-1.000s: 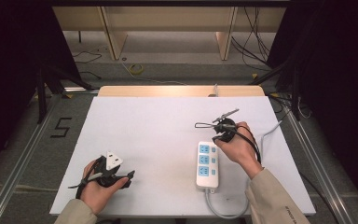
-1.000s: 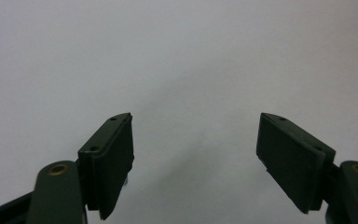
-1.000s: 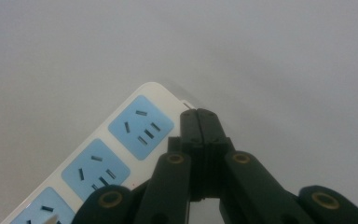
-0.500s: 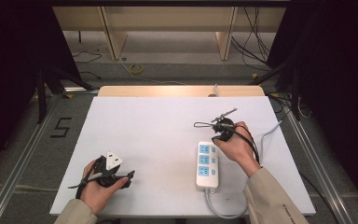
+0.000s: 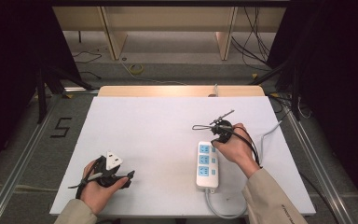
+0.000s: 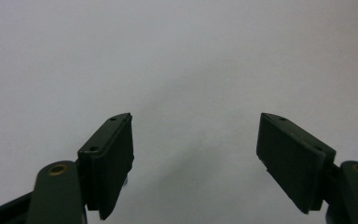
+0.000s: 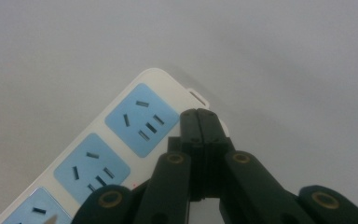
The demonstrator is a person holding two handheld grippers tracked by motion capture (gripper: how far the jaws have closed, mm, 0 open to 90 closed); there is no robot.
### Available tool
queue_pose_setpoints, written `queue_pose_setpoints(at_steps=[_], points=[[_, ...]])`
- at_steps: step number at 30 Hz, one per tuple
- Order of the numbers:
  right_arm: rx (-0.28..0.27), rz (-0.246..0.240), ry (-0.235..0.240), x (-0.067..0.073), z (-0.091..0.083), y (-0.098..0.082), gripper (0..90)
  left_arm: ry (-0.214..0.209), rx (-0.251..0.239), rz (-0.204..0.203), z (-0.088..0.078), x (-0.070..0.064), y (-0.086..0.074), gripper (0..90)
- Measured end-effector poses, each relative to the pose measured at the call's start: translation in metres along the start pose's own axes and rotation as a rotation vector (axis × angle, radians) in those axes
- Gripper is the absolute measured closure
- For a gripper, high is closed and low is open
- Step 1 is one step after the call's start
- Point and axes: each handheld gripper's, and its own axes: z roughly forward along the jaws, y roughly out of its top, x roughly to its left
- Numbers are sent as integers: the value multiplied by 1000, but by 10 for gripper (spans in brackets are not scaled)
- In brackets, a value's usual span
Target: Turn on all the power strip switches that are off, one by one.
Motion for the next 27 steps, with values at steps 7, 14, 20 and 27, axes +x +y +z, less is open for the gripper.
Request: queue_pose_setpoints(at_steps=[7,14,20,27], points=[[17,0,7,0,2,-1,900,0,0,1,0,0,0,272],[30,-5,14,1,3,-1,900,-1,2,-1,0,0,0,271],[35,-6,15,1,3,-1,900,-1,2,0,0,0,0,271],[40,-10,6,2,4,-1,900,-1,2,-1,0,0,0,271]])
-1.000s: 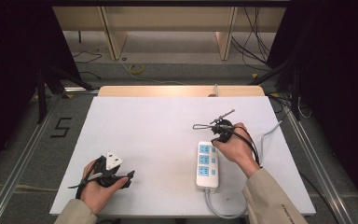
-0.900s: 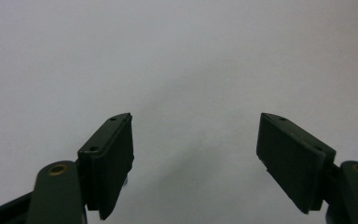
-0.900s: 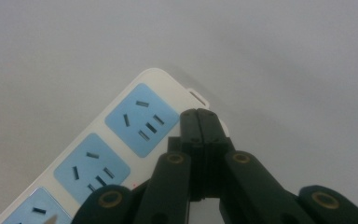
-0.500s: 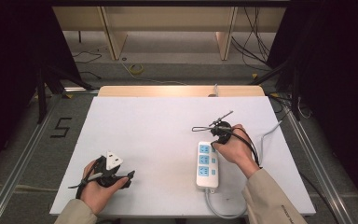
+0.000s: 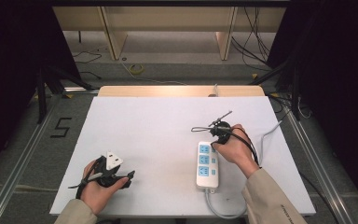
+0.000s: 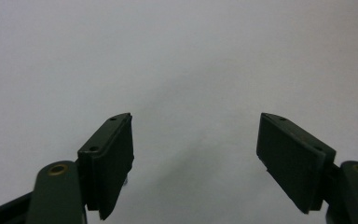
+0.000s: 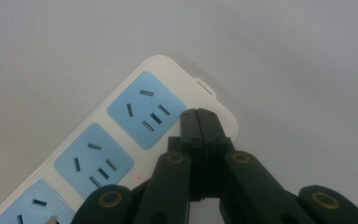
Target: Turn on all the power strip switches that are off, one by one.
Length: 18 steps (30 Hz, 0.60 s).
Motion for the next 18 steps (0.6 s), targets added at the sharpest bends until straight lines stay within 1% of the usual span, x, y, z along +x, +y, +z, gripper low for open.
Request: queue_pose_setpoints(at_steps=[12,18], points=[[9,14,9,-1,1,0,900,-1,0,3,0,0,0,271],[9,13,10,-2,2,0,900,-1,2,3,0,-1,0,271]])
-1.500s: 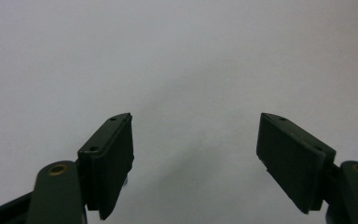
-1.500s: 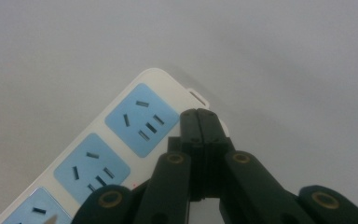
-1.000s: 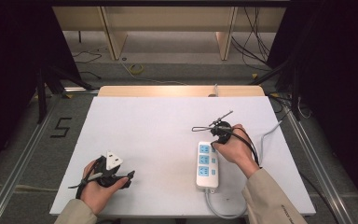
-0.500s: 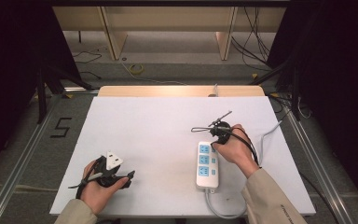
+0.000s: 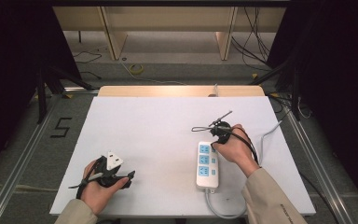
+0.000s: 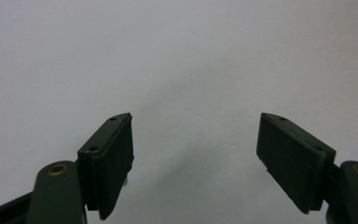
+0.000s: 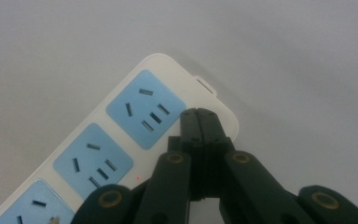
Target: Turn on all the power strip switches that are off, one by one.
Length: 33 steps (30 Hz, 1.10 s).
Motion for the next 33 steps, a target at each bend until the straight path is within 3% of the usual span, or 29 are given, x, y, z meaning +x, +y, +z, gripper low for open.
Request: queue_pose_setpoints(at_steps=[10,17,24,28,33], points=[[5,2,3,-1,1,0,900,-1,-3,-1,0,-1,0,271],[-4,-22,-45,3,2,0,900,-2,1,-2,1,0,0,271],[1,-24,-34,4,0,0,900,-2,1,-3,1,0,-1,270],[0,-12,14,8,0,0,900,-1,-1,-3,1,0,0,270],[-5,-17,10,7,0,1,900,0,1,0,0,1,0,270]])
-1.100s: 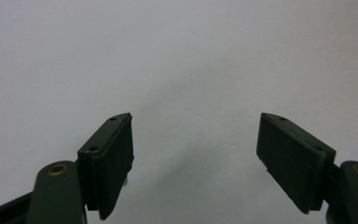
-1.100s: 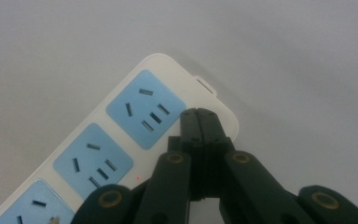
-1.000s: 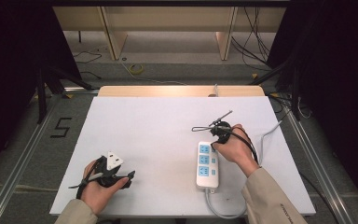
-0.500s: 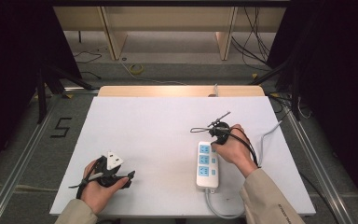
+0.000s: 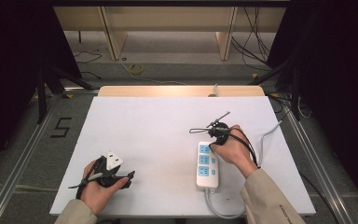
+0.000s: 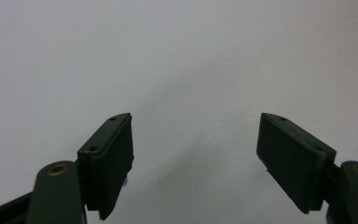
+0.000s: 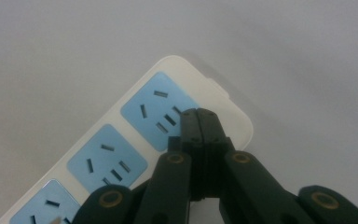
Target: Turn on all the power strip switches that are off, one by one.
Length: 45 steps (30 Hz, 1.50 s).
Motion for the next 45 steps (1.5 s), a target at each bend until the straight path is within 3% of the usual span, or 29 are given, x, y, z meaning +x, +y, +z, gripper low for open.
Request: queue_pose_setpoints(at_steps=[29,36,42,45], points=[[9,-7,-17,-1,1,-2,900,0,-3,2,1,-1,0,271],[5,-3,-1,-3,0,-3,900,-3,4,-2,2,-1,-1,270],[-30,-1,21,-4,-2,-6,900,-3,2,-3,2,-1,-1,271],[-101,-6,30,-5,-8,-9,900,-2,4,-2,1,0,-1,270]])
